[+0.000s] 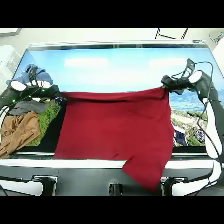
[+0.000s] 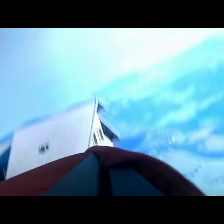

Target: Fold the clothes and pants, and hang the long-sleeved shirts on hangers.

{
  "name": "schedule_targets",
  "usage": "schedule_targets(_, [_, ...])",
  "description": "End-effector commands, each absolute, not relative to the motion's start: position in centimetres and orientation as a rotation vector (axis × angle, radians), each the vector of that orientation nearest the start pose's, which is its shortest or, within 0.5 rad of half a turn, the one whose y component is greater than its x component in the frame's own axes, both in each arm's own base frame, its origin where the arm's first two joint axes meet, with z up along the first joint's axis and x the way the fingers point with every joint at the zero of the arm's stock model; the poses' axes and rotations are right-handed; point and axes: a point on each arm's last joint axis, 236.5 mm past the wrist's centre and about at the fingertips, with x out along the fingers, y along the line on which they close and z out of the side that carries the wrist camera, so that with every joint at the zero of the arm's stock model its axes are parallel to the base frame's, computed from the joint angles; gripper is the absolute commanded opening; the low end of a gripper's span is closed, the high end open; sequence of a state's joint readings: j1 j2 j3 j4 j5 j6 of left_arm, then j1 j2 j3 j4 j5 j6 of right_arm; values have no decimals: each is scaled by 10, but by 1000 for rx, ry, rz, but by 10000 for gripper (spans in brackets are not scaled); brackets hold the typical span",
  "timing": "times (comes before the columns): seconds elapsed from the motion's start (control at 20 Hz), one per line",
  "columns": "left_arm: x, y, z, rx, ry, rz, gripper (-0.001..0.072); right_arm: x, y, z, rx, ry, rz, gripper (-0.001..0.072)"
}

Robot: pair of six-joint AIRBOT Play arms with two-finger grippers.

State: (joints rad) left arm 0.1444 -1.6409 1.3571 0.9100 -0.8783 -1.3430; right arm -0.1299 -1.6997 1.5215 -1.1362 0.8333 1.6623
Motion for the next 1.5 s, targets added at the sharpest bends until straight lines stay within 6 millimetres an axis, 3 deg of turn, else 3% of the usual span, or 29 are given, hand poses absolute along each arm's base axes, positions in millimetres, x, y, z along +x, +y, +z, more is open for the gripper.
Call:
schedule_targets(0.0, [541,-44,-37,-535,1026,-203,25,583,-2,-21,636,900,-42,31])
schedule_targets(0.1, [542,-50,-47,-540,1044,-204,25,573,5,-51,653,991,-39,30])
schedule_targets(0.15, [543,-49,-48,-541,1042,-201,25,571,6,-54,653,1002,-39,30])
schedule_targets(0.3, [546,-38,-21,-538,1029,-226,25,576,-5,-28,662,994,-24,31])
schedule_targets(0.4, [528,-34,4,-535,1093,-289,25,561,-9,2,655,1066,24,31])
schedule_targets(0.45, [511,-35,12,-536,1157,-329,25,541,-11,14,642,1143,47,31])
schedule_targets(0.55, [459,-36,8,-535,1363,-407,25,482,-10,12,590,1375,64,31])
schedule_targets(0.7, [385,-29,-29,-487,1683,-392,24,390,-6,-20,490,1770,34,31])
schedule_targets(0.8, [355,-33,-47,-510,1786,-407,24,359,-1,-42,483,1895,13,31])
schedule_targets(0.95, [337,-37,-60,-520,1837,-433,24,349,0,-58,510,1926,-20,31])
schedule_targets(1.35, [344,-38,-77,-518,1805,-413,26,352,-2,-72,518,1897,-70,32])
schedule_targets(1.4, [344,-37,-77,-520,1803,-411,62,352,-4,-72,512,1894,-76,59])
schedule_targets(1.45, [345,-34,-73,-523,1799,-411,251,352,-9,-69,506,1892,-81,183])
